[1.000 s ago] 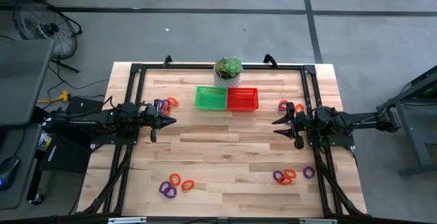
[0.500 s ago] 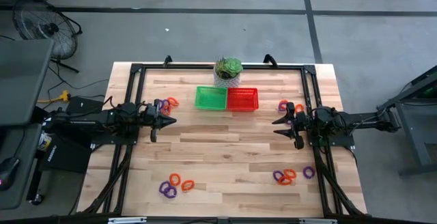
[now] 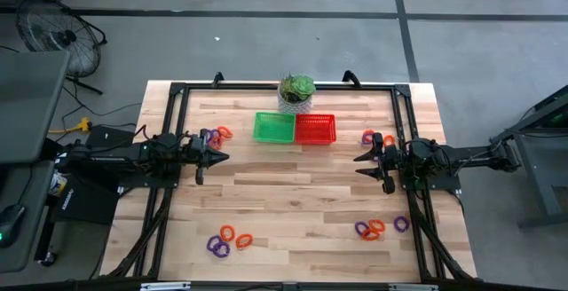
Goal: Sort spring keychains
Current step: Put the orange spring keychain into the green bin
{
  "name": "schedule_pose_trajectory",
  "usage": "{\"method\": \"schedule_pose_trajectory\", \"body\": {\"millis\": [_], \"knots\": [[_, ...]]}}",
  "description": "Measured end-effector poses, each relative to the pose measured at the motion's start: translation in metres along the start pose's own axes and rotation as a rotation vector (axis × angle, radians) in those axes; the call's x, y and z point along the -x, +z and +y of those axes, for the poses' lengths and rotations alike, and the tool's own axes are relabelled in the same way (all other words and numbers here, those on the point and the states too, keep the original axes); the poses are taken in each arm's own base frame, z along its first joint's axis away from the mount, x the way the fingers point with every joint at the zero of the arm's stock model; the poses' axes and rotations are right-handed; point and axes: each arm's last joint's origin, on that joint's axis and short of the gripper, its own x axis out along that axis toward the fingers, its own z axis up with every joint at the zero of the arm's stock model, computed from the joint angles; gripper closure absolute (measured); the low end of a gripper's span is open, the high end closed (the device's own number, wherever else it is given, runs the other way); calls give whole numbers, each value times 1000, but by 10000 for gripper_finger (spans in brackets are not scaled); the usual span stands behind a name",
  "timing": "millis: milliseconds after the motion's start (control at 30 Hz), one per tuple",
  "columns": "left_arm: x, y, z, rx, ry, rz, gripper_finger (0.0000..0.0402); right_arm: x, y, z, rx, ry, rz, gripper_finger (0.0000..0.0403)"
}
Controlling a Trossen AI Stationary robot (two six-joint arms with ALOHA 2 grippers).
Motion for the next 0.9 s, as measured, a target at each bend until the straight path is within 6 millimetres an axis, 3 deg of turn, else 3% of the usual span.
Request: {"method": "schedule_pose_trajectory", "body": {"millis": [167,500,767,900], "knots": [[6,33,-4,1,38,-63,401,0,0,0,0,0,0,246],[11,78,-2,-45,403,183,401,0,0,0,0,0,0,240],[-5,104,2,-11,560,428,397,0,0,0,0,0,0,244],[-18,109,11,50,608,582,366,0,0,0,0,0,0,241]]}}
